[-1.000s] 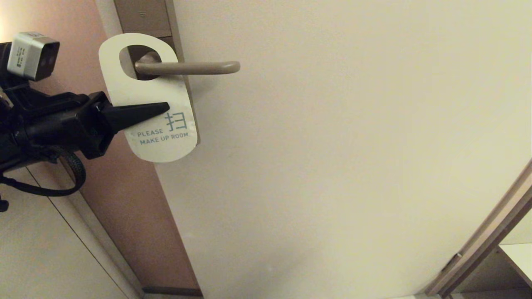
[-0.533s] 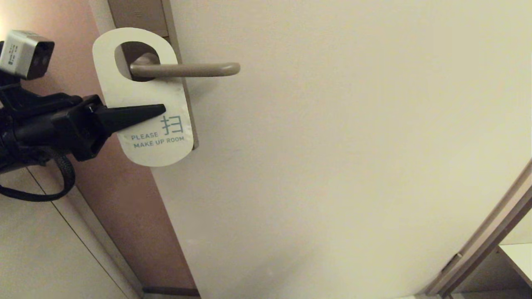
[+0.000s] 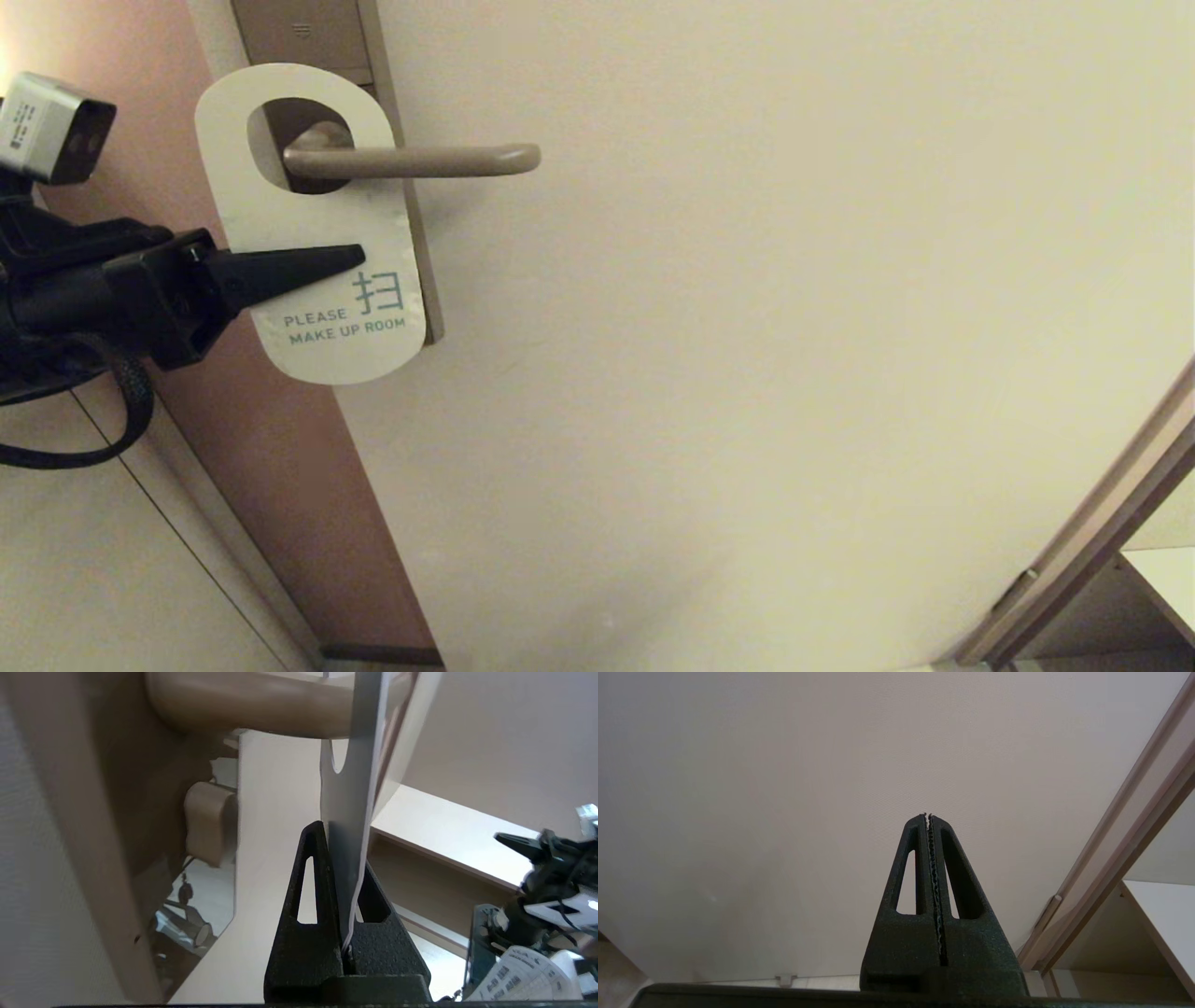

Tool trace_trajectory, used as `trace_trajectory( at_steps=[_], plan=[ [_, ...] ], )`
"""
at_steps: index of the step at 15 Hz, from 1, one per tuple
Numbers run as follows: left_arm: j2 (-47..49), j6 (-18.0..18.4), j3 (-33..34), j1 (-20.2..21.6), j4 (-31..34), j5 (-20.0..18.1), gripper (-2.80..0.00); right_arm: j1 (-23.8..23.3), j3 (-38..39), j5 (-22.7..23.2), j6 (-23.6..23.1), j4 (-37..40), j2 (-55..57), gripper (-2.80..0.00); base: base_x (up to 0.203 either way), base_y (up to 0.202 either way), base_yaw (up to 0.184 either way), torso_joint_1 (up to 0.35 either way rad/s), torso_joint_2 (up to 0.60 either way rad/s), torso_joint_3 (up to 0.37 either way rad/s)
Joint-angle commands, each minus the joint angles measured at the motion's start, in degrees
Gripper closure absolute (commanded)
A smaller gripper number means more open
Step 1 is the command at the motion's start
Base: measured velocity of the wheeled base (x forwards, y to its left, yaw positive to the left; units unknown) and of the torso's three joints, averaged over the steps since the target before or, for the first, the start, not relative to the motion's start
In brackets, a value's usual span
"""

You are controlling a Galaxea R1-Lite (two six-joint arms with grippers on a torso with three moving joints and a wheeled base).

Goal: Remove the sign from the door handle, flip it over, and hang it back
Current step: Take down the sign

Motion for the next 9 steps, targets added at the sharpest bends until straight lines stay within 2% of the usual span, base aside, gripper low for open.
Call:
trace_trajectory(
  at_steps=[1,3,6,9],
  plan=[
    [-0.4,-0.1,0.1,-0.1,-0.1,0.3,0.00,0.1,0.0,0.0,0.0,-0.1,0.0,0.00,0.000,0.000,0.000,0.000,0.00,0.000],
    [-1.0,0.4,1.1,-0.2,-0.1,2.2,0.00,0.0,0.0,0.0,0.0,0.0,0.0,0.00,0.000,0.000,0.000,0.000,0.00,0.000],
    [-1.9,3.6,2.9,-0.3,0.1,5.3,0.00,0.0,0.0,0.0,0.0,0.0,0.0,0.00,0.000,0.000,0.000,0.000,0.00,0.000],
    [-1.9,4.7,2.9,-0.5,0.5,9.7,0.00,0.0,0.0,0.0,0.0,0.0,0.0,0.00,0.000,0.000,0.000,0.000,0.00,0.000]
  ],
)
